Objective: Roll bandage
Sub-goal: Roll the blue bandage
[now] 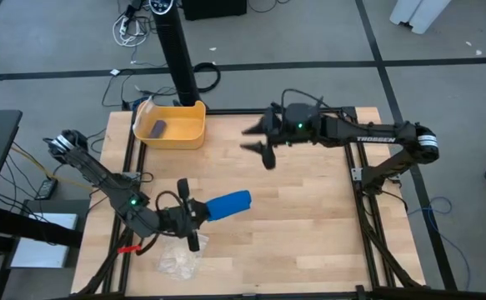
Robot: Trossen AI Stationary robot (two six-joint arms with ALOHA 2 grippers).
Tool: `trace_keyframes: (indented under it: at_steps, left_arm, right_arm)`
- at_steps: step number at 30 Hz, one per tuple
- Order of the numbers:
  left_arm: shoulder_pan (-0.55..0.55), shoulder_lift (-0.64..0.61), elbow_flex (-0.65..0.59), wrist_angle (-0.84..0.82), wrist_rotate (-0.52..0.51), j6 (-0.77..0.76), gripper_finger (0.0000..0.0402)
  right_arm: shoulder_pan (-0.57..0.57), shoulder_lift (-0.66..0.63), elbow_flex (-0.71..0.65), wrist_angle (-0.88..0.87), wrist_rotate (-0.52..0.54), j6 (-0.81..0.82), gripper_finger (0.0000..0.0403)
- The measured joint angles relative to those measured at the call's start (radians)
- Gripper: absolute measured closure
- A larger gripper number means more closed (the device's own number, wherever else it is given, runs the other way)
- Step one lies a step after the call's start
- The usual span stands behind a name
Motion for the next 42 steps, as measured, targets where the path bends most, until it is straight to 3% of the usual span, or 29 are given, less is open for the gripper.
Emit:
trace_keyframes:
  at_steps: [4,7,13,16,18,28,32,35,40,42]
  left_arm:
    - [0.005,-0.046,0.0,0.006,0.0,-0.105,0.0383]
    - [0.011,-0.089,0.0,-0.008,0.024,-0.184,0.0383]
    - [0.05,-0.14,0.001,-0.008,0.132,-0.269,0.0383]
    - [0.077,-0.145,0.001,0.013,0.205,-0.275,0.0383]
    - [0.093,-0.144,0.001,0.015,0.229,-0.276,0.0383]
    - [0.132,-0.144,0.001,0.022,0.294,-0.286,0.0383]
    - [0.137,-0.144,0.001,0.035,0.293,-0.276,0.0383]
    - [0.138,-0.144,0.001,0.056,0.303,-0.273,0.0383]
    - [0.138,-0.144,0.001,0.057,0.313,-0.293,0.0383]
    - [0.138,-0.144,0.001,0.042,0.312,-0.315,0.0383]
  right_arm:
    - [0.047,-0.005,-0.048,-0.098,-0.059,-0.025,0.0185]
    - [0.083,-0.004,-0.185,0.028,-0.118,-0.024,0.0187]
    - [0.177,0.047,-0.535,0.79,-0.114,0.048,0.0188]
    - [0.218,0.116,-0.604,1.092,-0.044,0.027,0.0192]
    - [0.233,0.152,-0.596,1.177,-0.034,0.027,0.0194]
    - [0.239,0.227,-0.395,1.094,-0.058,-0.016,0.0161]
    - [0.253,0.256,-0.338,1.039,-0.059,-0.04,0.017]
    - [0.253,0.288,-0.302,0.991,-0.027,-0.063,0.0216]
    - [0.233,0.292,-0.285,0.979,0.028,-0.101,0.0363]
    - [0.225,0.263,-0.283,0.969,0.033,-0.133,0.0389]
